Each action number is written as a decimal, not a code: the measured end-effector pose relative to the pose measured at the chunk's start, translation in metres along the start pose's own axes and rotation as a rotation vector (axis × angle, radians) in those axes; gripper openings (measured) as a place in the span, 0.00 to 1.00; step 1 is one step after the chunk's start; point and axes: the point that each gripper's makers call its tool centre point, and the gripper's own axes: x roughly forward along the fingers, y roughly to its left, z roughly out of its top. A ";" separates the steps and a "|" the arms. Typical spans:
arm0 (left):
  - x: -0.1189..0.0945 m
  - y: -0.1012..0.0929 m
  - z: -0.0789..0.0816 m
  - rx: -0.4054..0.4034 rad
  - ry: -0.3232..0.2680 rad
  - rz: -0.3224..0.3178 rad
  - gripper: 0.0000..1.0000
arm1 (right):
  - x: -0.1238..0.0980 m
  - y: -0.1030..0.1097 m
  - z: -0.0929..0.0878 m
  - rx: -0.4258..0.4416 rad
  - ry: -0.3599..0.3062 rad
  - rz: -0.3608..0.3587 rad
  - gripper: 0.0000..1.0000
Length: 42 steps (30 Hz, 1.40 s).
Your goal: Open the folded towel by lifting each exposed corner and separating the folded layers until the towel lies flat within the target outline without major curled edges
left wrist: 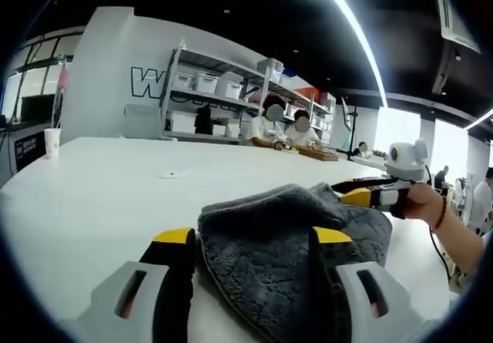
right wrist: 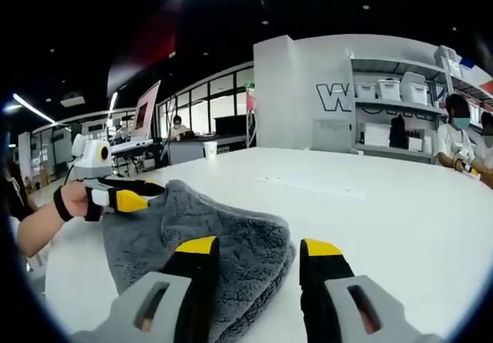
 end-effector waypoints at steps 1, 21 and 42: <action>0.000 0.000 0.001 -0.003 -0.004 0.000 0.59 | 0.003 -0.001 0.000 0.000 0.000 -0.001 0.37; 0.011 0.013 -0.006 -0.017 0.012 0.058 0.53 | 0.012 -0.008 0.000 0.011 -0.007 -0.020 0.36; 0.012 0.011 -0.015 -0.030 0.024 0.077 0.35 | 0.015 -0.012 -0.006 0.041 -0.007 -0.027 0.31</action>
